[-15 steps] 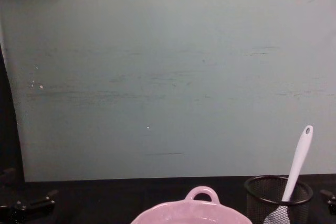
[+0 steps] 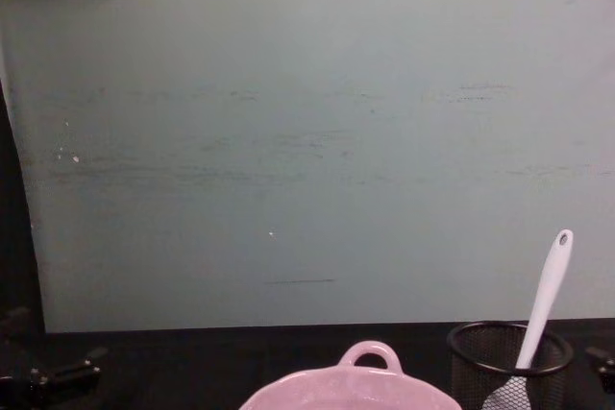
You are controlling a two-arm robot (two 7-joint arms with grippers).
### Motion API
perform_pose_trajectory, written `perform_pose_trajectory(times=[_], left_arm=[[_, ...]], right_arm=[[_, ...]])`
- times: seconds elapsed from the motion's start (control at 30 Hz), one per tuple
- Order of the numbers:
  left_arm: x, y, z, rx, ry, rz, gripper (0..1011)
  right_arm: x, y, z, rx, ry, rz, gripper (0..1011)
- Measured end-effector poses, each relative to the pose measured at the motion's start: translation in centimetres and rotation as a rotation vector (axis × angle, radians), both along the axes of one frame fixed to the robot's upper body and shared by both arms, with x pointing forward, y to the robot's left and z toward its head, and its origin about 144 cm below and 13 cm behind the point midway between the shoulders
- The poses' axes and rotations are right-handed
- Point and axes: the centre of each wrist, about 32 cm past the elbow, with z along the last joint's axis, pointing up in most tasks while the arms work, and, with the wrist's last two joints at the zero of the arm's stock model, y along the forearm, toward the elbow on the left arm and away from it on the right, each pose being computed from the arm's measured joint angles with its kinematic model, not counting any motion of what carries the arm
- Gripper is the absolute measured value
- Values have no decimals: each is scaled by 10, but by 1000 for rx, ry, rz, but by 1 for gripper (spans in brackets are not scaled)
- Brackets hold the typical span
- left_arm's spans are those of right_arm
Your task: Use the one hand to pick up the spoon and stir the clear water in the bowl.
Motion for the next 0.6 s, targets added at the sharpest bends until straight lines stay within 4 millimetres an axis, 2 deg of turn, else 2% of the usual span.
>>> perform_pose_trajectory(times=[0.6], left_arm=[[0, 0, 0, 0, 0, 0, 1011]], right_arm=[[0, 0, 0, 0, 0, 0, 1002]])
